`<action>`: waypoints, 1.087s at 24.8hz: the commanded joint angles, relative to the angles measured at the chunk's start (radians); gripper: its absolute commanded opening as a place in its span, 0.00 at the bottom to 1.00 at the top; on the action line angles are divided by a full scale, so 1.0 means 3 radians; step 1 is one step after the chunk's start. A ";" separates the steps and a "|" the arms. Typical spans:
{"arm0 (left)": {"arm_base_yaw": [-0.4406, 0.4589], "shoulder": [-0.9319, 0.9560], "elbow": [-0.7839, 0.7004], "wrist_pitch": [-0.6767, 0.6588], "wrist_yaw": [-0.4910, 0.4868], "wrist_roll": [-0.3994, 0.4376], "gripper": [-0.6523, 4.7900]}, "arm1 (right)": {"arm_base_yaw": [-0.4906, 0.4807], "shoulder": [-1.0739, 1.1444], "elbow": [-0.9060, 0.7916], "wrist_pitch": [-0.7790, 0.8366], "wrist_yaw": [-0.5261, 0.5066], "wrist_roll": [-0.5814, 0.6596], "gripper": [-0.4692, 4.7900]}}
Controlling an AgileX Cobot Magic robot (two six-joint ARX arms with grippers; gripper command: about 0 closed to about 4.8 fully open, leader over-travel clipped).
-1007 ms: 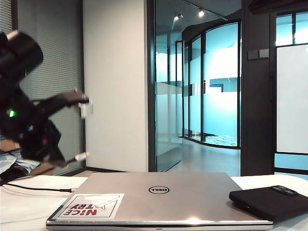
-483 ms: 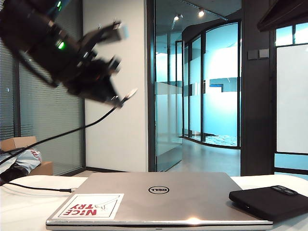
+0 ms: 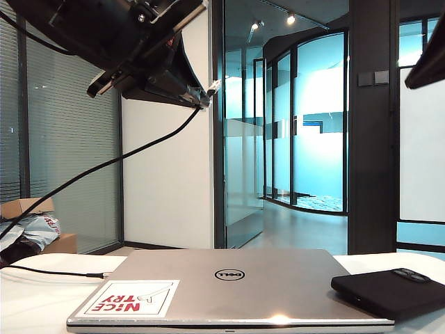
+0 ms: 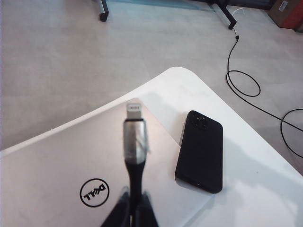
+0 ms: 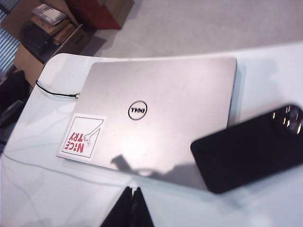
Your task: Pick up the charging cable and the phone, plug the charging cable into the charging port on the phone, and finally place them back on the table.
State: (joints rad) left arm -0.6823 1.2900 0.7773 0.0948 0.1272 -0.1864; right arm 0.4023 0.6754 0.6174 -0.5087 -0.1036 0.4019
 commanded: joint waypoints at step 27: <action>-0.0038 -0.0011 0.0023 -0.0112 0.0004 -0.0015 0.11 | -0.1409 0.1499 -0.0797 0.1409 -0.1741 0.1914 0.78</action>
State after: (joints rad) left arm -0.6945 1.2903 0.7769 0.0483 0.1272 -0.1932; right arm -0.0219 1.1278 0.4038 -0.1909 -0.6254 0.9024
